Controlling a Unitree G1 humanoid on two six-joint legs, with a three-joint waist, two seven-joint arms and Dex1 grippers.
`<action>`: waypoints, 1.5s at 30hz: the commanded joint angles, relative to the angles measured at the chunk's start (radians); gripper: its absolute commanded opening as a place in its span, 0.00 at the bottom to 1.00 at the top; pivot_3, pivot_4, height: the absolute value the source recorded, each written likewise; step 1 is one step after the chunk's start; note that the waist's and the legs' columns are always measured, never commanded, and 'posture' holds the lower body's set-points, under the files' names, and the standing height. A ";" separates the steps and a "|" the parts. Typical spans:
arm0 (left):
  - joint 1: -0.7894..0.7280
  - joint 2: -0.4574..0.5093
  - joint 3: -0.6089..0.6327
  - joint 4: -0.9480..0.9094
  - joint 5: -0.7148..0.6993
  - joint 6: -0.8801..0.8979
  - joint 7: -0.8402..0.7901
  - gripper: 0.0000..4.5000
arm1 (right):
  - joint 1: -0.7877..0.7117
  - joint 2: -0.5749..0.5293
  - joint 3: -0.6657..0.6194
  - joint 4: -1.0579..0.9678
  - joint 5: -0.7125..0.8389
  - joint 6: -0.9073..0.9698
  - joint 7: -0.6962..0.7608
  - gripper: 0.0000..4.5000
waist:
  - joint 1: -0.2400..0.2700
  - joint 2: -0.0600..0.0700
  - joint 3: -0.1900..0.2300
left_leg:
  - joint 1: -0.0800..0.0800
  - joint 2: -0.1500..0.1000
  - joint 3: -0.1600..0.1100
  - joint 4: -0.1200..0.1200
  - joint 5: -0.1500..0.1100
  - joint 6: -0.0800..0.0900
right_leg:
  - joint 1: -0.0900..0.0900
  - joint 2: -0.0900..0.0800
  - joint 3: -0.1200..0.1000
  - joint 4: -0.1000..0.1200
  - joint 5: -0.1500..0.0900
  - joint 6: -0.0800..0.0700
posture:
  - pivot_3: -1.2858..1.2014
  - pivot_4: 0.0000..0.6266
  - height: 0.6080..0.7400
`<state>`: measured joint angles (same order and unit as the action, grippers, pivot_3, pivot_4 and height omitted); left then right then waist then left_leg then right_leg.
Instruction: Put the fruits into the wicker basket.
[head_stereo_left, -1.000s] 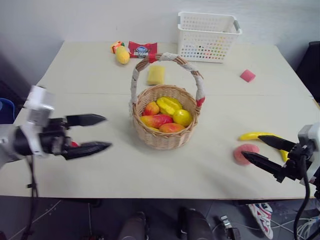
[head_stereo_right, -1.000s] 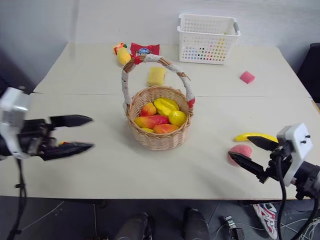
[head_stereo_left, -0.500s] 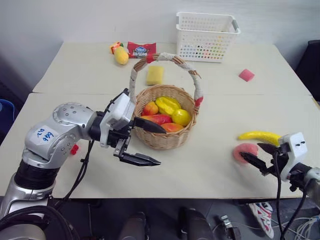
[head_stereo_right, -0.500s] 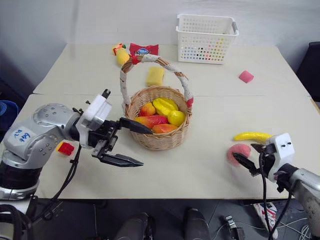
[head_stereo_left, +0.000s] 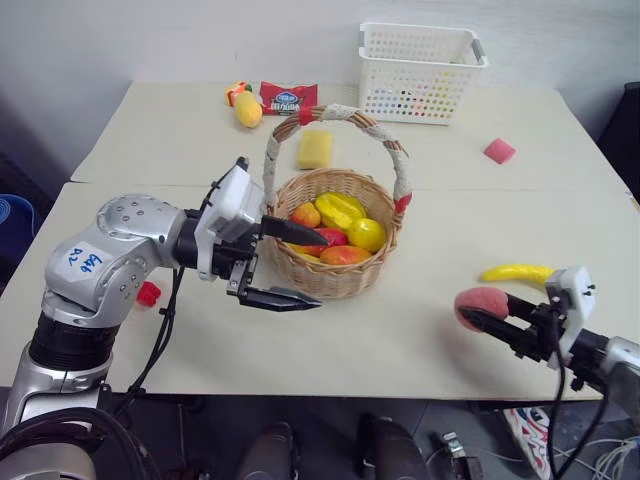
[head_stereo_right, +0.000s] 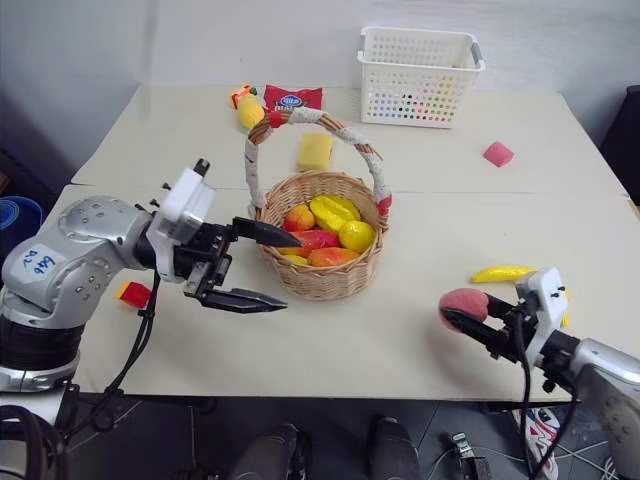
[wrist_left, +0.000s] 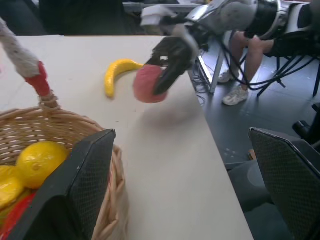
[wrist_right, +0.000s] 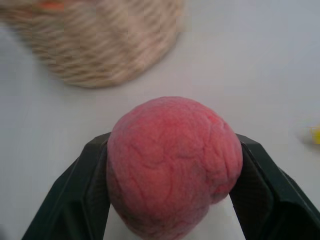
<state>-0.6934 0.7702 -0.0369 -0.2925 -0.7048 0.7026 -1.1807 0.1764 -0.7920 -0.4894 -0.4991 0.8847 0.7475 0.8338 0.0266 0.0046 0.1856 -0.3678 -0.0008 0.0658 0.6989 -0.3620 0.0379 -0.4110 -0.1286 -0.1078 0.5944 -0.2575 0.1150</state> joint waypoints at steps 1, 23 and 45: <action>-0.001 0.027 0.080 0.029 -0.024 0.009 0.011 0.99 | -0.085 -0.063 -0.029 -0.164 0.202 0.063 -0.020 0.61 | -0.004 0.000 0.000 | 0.000 0.000 0.000 0.000 0.000 0.000 | 0.000 0.000 0.000 0.000 0.000 0.000 | 0.52 0.24 1.00; -0.037 0.019 0.094 0.100 0.033 -0.041 0.036 0.99 | -0.841 0.437 0.572 0.016 -0.113 0.165 -0.532 1.00 | -0.018 -0.003 0.002 | -0.010 -0.001 0.003 0.000 0.004 -0.003 | -0.014 -0.001 -0.003 0.008 0.000 -0.005 | 0.52 0.24 1.00; -0.113 -0.093 0.017 0.154 0.057 -0.086 -0.022 0.99 | -0.217 -0.313 0.030 0.284 -0.232 0.010 -0.273 1.00 | -0.008 -0.004 0.003 | -0.001 -0.001 0.011 0.000 0.003 0.003 | -0.008 -0.002 0.005 0.006 0.003 0.000 | 0.52 0.24 1.00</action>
<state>-0.7811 0.6776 -0.0242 -0.1236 -0.6535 0.6317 -1.2016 -0.0139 -1.0814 -0.4862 -0.2769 0.7195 0.8241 0.5189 0.0186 0.0007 0.1881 -0.3691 -0.0021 0.0769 0.6985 -0.3592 0.0411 -0.4193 -0.1306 -0.1034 0.5999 -0.2545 0.1148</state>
